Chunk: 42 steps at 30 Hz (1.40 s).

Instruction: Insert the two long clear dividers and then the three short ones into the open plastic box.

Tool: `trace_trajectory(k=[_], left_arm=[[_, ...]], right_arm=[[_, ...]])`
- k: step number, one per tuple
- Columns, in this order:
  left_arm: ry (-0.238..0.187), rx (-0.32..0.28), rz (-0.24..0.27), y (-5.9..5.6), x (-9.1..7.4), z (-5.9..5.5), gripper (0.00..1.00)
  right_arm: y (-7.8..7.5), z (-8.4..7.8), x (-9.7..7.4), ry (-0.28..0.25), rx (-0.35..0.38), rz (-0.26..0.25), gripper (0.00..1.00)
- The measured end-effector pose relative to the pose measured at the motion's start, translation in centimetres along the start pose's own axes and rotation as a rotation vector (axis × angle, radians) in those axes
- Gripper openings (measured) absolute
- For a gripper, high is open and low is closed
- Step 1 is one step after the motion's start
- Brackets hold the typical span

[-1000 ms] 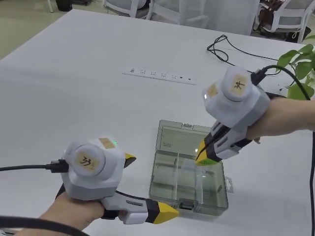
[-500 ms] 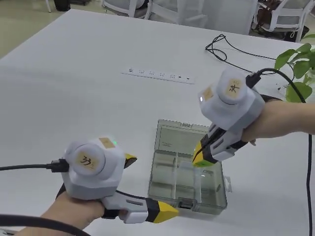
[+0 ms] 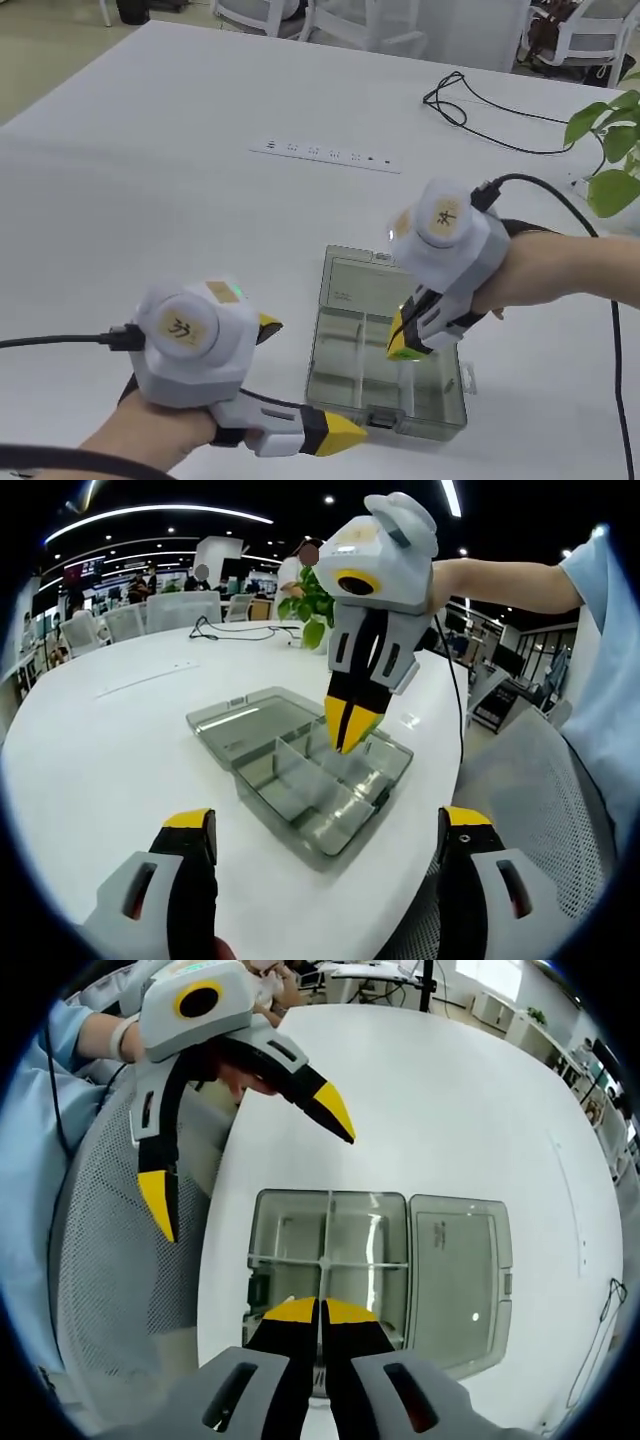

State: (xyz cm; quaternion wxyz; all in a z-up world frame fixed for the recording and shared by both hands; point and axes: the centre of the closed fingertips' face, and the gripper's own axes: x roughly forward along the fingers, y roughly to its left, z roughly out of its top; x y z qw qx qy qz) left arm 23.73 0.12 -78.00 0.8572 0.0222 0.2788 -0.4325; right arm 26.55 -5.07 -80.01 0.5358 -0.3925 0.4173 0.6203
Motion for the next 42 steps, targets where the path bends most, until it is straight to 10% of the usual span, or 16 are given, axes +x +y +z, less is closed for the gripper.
trace_trajectory(k=[18,36,42], left_arm=[[0.001,0.001,-0.007,-0.01,0.07,-0.08,0.92],[-0.007,0.009,-0.008,0.02,0.06,0.31,0.92],[-0.007,0.012,-0.011,-0.04,0.1,0.37,0.92]], right_arm=[[-0.12,-0.46,1.0,0.057,-0.025,-0.012,0.01],[-0.06,-0.35,0.58,0.001,-0.043,-0.02,0.03],[0.01,-0.15,0.17,-0.057,-0.053,-0.031,0.22]])
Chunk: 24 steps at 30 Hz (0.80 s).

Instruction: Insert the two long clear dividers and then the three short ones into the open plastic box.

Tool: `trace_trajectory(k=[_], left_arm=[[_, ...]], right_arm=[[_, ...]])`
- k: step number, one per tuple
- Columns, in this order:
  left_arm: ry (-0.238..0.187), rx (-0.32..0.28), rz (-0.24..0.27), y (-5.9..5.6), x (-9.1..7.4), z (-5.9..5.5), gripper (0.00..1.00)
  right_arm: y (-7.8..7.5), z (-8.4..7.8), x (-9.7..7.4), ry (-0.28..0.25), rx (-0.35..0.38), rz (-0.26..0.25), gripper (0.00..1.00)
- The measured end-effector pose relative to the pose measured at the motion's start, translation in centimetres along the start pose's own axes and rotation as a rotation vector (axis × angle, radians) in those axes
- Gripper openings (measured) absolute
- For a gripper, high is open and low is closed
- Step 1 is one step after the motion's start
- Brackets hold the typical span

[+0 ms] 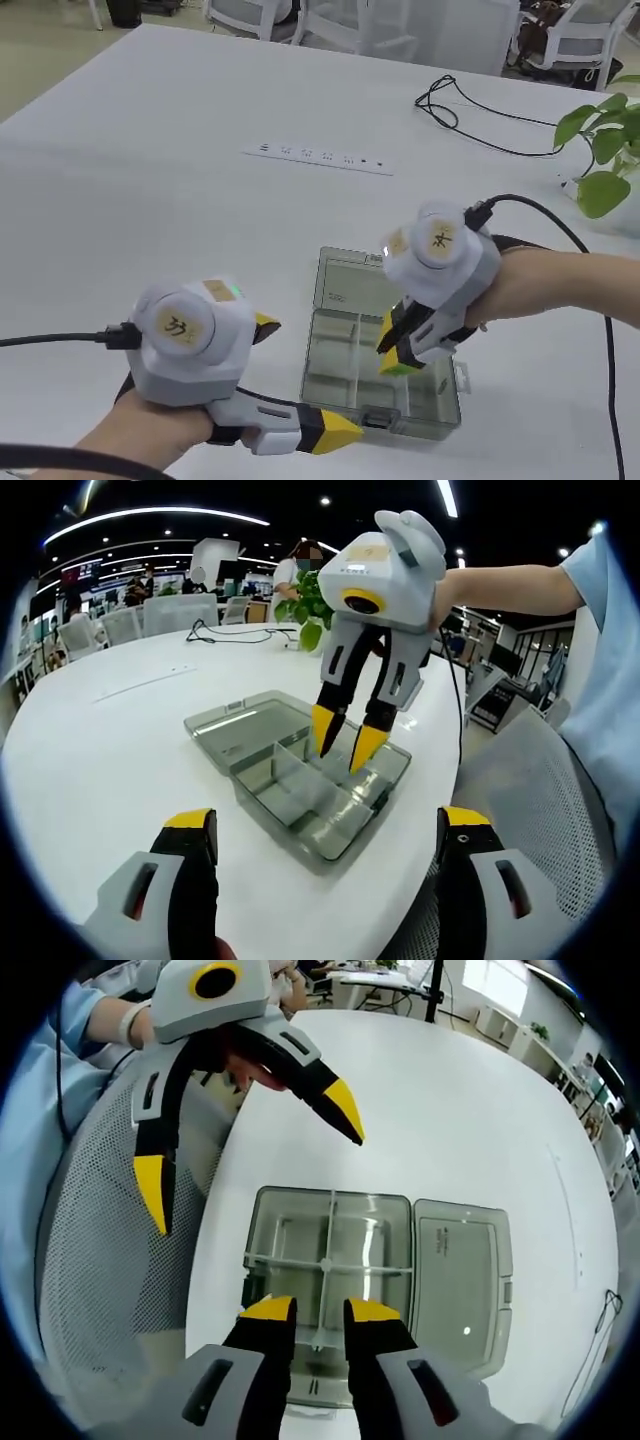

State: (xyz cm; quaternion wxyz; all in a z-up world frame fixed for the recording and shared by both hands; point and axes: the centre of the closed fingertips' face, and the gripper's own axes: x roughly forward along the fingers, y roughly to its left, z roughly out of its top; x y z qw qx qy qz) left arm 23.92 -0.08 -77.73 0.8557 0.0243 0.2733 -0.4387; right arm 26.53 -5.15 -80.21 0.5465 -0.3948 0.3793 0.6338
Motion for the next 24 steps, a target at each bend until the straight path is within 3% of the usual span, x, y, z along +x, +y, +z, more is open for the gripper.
trace_trajectory(k=[6,12,13,20,24], left_arm=[[0.0,0.005,-0.003,-0.2,0.0,0.1,0.92],[-0.013,-0.005,-0.001,0.0,-0.2,0.3,0.93],[-0.012,-0.003,0.001,0.0,-0.3,0.3,0.93],[-0.016,-0.011,0.009,0.3,-0.3,0.3,0.94],[-0.023,-0.015,0.014,0.7,-0.4,0.5,0.95]], right_arm=[[0.7,0.3,-0.7,-0.079,-0.013,-0.01,0.37],[0.7,1.7,-1.5,-0.193,-0.076,-0.083,0.66],[1.0,1.7,-1.7,-0.197,-0.061,-0.084,0.73],[0.7,1.8,-2.3,-0.256,-0.034,-0.15,0.98],[0.6,1.3,-3.0,-0.28,-0.002,-0.168,1.0]])
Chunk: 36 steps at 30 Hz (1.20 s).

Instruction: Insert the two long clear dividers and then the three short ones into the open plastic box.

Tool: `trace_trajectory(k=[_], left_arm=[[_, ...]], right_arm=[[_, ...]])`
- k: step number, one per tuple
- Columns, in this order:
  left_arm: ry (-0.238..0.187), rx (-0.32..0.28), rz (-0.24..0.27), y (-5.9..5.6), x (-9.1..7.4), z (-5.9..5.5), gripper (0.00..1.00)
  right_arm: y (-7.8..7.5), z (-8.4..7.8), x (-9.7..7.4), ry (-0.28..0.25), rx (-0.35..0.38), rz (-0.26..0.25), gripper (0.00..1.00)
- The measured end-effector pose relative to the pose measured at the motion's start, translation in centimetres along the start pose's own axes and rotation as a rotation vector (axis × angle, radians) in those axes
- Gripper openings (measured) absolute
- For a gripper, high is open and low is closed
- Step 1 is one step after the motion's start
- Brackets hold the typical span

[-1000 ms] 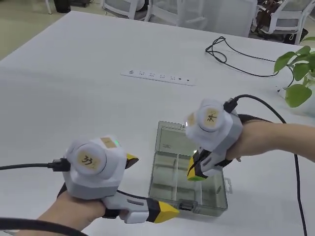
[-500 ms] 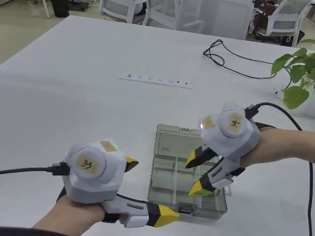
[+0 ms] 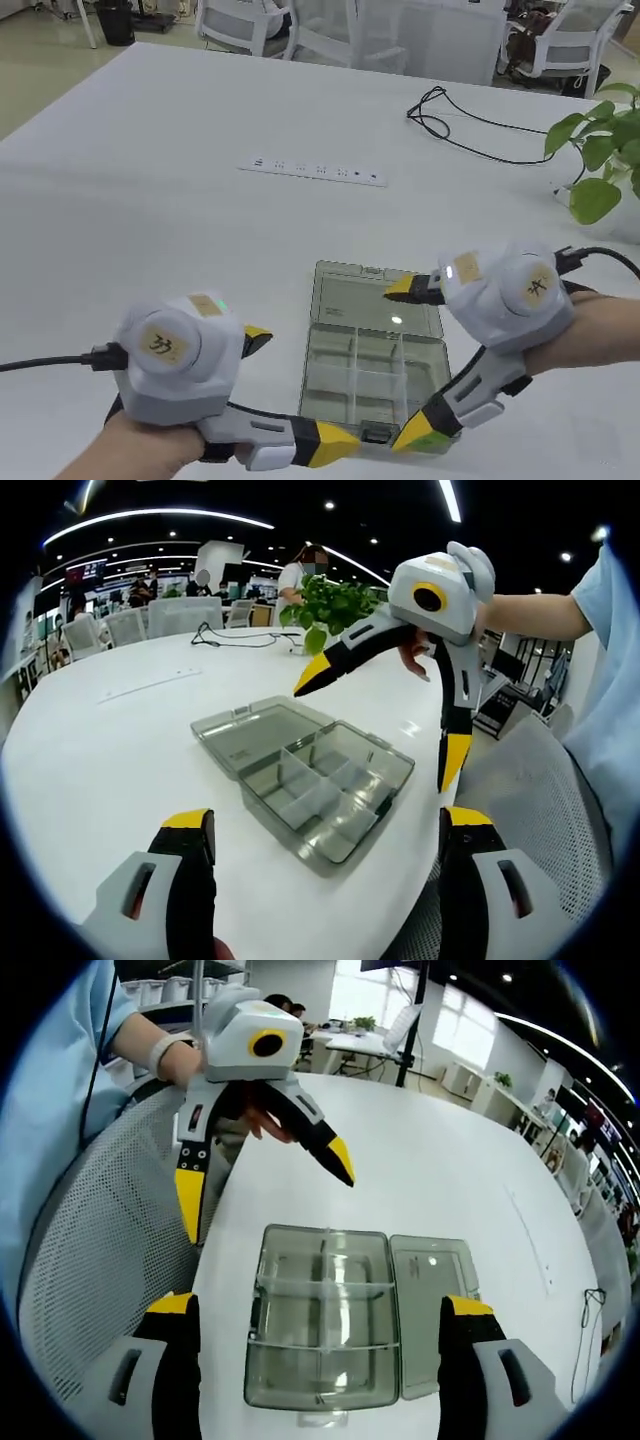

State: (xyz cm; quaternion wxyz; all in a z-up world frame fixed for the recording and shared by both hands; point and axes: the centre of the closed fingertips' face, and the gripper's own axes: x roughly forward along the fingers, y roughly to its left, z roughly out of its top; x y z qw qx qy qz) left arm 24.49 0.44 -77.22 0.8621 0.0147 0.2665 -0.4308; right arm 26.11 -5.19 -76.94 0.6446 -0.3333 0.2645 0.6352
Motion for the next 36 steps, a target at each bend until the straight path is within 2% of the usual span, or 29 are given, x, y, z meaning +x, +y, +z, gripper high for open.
trace_trajectory(k=[5,8,12,14,17,23,24,26,27,29,31,33,36], left_arm=[[-0.008,-0.002,0.011,0.6,-0.2,0.3,0.95],[-0.01,-0.001,0.02,1.0,-0.3,0.3,0.95],[-0.022,-0.016,0.03,1.2,-0.4,0.3,0.95],[-0.021,-0.018,0.03,1.2,-0.3,0.2,0.95],[-0.023,-0.024,0.036,1.3,-0.3,0.0,0.95],[-0.026,-0.03,0.033,1.1,-0.2,-0.1,0.95],[-0.026,-0.03,0.033,1.1,-0.1,-0.1,0.95],[-0.024,-0.03,0.033,1.1,-0.1,-0.1,0.95],[-0.025,-0.031,0.033,1.1,-0.1,-0.1,0.95],[-0.025,-0.031,0.035,1.1,-0.1,-0.1,0.95],[-0.02,-0.029,0.034,1.1,-0.2,-0.2,0.95],[-0.02,-0.026,0.036,1.2,-0.3,-0.1,0.95],[-0.02,-0.024,0.039,1.2,-0.5,0.0,0.95]], right_arm=[[-0.5,-1.3,-1.4,-0.006,0.038,-0.046,1.0],[-0.6,-3.1,-2.4,0.021,0.06,-0.067,1.0],[-0.8,-4.6,-3.8,0.043,0.08,-0.086,1.0],[-0.9,-5.7,-4.6,0.057,0.094,-0.096,1.0],[-0.9,-8.5,-5.9,0.113,0.109,-0.115,1.0],[0.1,-11.9,-7.5,0.175,0.164,-0.137,0.99],[0.2,-13.0,-7.9,0.191,0.175,-0.135,0.99],[0.5,-14.2,-8.4,0.215,0.185,-0.141,0.99],[0.6,-14.5,-8.5,0.217,0.19,-0.142,0.99],[0.8,-16.0,-9.1,0.23,0.219,-0.137,0.98],[1.1,-16.6,-9.4,0.244,0.226,-0.141,0.98],[1.1,-18.1,-9.9,0.257,0.248,-0.146,0.98],[1.7,-18.6,-10.0,0.282,0.257,-0.141,0.97]])
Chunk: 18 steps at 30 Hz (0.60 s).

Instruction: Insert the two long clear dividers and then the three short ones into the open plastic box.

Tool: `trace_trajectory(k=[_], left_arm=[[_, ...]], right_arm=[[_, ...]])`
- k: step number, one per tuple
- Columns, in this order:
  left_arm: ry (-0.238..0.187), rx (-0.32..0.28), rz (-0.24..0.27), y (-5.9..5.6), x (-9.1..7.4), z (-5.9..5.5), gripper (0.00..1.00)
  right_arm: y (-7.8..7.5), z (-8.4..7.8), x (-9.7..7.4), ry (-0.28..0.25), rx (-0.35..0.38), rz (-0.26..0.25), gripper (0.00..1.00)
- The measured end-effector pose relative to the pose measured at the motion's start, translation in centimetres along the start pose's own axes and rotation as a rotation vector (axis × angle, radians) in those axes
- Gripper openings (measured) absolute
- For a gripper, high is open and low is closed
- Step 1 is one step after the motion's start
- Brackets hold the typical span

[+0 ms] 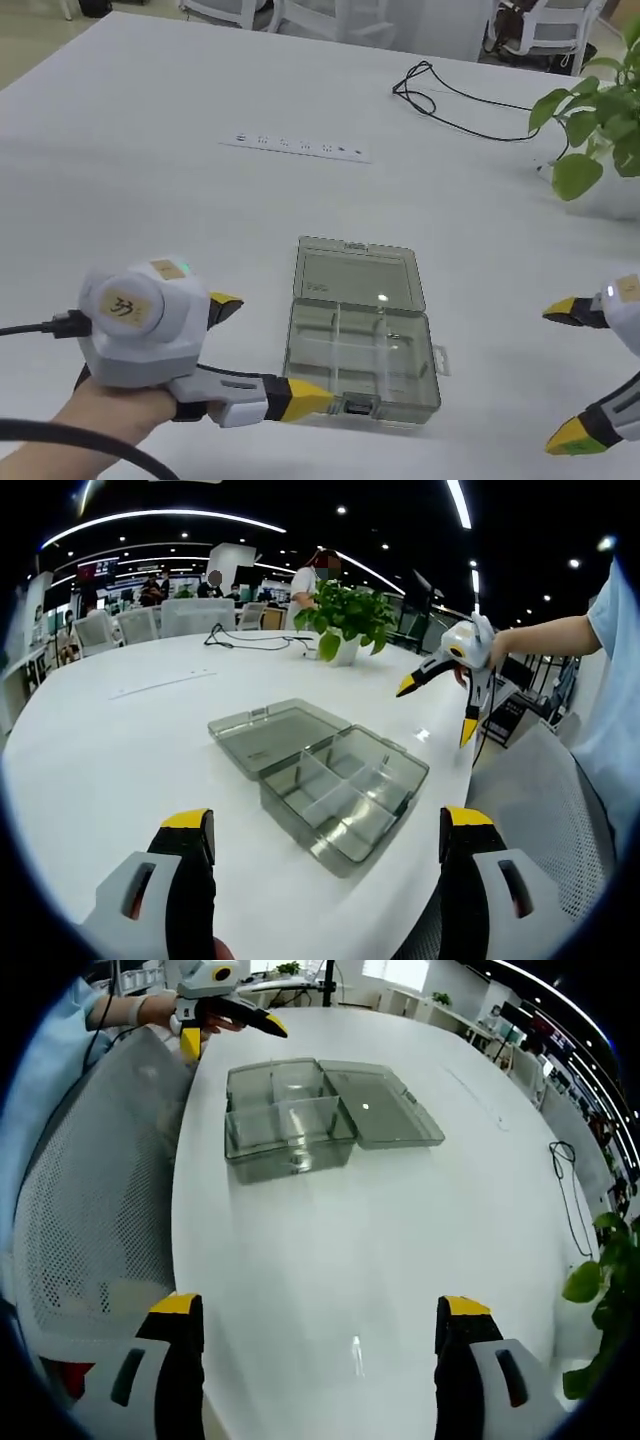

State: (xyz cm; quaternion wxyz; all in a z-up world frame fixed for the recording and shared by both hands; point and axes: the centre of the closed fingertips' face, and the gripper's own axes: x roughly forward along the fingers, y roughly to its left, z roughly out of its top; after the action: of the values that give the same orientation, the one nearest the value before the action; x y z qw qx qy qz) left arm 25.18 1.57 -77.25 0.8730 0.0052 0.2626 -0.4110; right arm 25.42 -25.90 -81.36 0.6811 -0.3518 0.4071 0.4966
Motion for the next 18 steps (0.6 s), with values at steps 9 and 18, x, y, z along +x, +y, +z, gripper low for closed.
trace_trajectory(k=[9,18], left_arm=[[0.009,-0.002,0.005,-0.1,-0.3,-0.3,0.95],[0.015,-0.003,0.005,-0.1,-0.2,-0.4,0.94]], right_arm=[[0.5,-2.5,0.2,0.093,0.001,0.023,0.84],[0.5,-3.9,0.8,0.156,-0.002,0.061,0.68]])
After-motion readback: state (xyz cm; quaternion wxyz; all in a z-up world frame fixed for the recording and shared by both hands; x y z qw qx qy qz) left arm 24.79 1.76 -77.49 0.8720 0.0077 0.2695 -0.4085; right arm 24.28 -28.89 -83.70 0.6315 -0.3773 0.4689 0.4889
